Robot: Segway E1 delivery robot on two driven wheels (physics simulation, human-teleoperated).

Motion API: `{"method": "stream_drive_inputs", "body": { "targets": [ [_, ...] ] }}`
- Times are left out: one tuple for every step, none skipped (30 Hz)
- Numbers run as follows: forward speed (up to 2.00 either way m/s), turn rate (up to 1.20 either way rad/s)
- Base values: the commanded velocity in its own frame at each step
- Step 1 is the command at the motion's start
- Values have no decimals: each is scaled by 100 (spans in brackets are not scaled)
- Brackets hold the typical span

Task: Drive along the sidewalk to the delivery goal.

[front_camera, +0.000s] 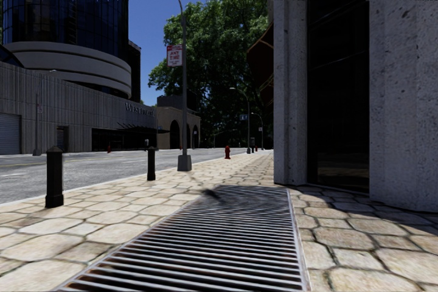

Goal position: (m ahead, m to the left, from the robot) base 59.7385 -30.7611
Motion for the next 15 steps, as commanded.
{"method": "stream_drive_inputs", "body": {
  "targets": [
    [200,0],
    [200,0],
    [200,0],
    [200,0],
    [200,0],
    [200,0],
    [200,0],
    [200,0],
    [200,0],
    [200,0],
    [200,0],
    [200,0],
    [200,0],
    [200,0],
    [200,0]
  ]
}}
